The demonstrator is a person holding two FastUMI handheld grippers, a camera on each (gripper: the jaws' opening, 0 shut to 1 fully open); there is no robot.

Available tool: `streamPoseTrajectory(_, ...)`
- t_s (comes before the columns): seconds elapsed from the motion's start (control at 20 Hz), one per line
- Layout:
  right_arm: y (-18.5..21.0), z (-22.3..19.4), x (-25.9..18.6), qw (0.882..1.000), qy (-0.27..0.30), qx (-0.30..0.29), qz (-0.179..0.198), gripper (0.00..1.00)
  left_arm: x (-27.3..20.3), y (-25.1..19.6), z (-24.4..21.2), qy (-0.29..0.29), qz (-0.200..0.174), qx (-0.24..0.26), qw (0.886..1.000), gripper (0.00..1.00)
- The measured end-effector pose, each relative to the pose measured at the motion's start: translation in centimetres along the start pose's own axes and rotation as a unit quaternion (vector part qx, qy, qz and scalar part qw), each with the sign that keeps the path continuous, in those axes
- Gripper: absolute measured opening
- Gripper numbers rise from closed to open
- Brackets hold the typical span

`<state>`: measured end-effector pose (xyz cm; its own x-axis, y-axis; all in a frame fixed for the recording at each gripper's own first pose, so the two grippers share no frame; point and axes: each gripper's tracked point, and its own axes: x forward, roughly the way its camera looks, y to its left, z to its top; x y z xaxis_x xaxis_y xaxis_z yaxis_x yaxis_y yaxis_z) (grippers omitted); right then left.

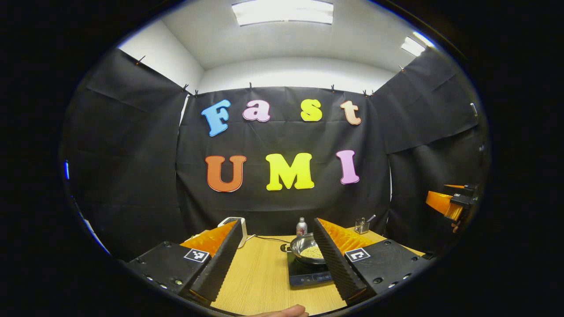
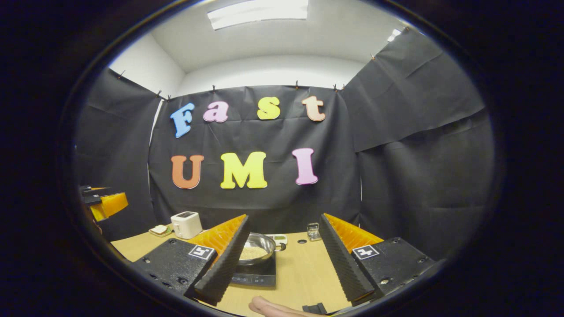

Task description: First push the handle of the pot to place it horizontally, then grasp the pot with both hands and set it on the induction cooktop.

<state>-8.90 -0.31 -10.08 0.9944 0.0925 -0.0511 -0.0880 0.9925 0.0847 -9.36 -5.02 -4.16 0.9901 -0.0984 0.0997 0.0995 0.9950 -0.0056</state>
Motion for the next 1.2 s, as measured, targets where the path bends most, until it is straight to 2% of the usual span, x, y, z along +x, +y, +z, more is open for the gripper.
streamPoseTrajectory(0.3,0.2,0.1,0.1,1.000,-0.004,0.002,0.003,0.96,0.5,-0.2,-0.6,0.004,-0.003,-0.003,1.000,0.96)
streamPoseTrajectory(0.55,0.9,0.7,-0.4,1.000,-0.020,0.009,0.021,0.97,0.3,0.2,-0.4,-0.002,-0.003,-0.010,1.000,0.96)
streamPoseTrajectory(1.2,0.6,-0.1,-0.1,1.000,-0.015,0.009,0.015,0.96,0.7,0.1,-2.3,0.010,-0.005,-0.013,1.000,0.96)
